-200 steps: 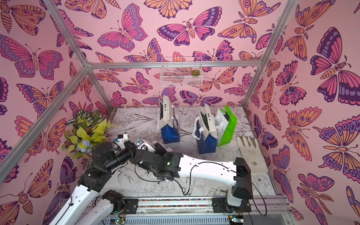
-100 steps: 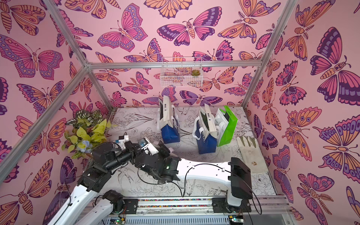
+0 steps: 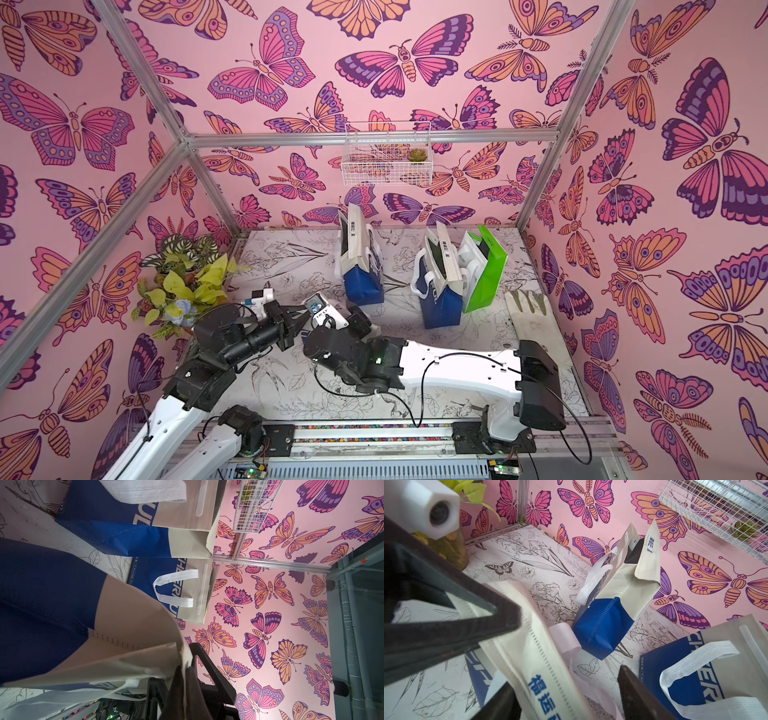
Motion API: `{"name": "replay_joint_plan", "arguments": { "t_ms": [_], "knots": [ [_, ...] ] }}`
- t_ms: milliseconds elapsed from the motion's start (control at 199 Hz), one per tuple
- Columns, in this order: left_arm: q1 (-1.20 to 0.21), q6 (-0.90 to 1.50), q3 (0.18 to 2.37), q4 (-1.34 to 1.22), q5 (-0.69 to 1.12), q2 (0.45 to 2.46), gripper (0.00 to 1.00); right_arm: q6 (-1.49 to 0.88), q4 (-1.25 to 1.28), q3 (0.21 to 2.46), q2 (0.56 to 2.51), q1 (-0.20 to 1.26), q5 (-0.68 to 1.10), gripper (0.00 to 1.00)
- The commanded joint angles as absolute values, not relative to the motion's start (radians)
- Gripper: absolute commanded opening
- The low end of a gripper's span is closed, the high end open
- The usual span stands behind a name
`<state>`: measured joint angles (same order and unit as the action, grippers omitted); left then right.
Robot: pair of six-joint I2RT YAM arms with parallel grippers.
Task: Open the takeout bag
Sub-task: Open the takeout bag at the center of the board.
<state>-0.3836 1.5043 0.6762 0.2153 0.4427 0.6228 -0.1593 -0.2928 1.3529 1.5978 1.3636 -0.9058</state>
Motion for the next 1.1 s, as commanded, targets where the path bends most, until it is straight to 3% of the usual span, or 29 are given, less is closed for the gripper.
{"name": "replay_joint_plan", "arguments": {
  "t_ms": [0,221,567,903,1099],
  "knots": [
    [-0.381,1.495,0.681,0.256,0.457,0.599,0.0,-0.155,-0.297,1.402,1.635,1.356,-1.03,0.65],
    [-0.356,1.473,0.675,0.334,0.456,0.584,0.0,-0.266,-0.391,1.311,1.512,1.356,-1.086,0.46],
    [-0.281,1.454,0.692,0.36,0.485,0.594,0.0,-0.398,-0.526,1.209,1.384,1.34,-0.992,0.45],
    [-0.29,1.431,0.717,0.371,0.5,0.642,0.0,-0.393,-0.526,1.233,1.397,1.34,-0.826,0.11],
    [-0.392,1.42,0.704,0.335,0.413,0.65,0.25,-0.386,-0.507,1.257,1.433,1.341,-0.732,0.07]
  ]
}}
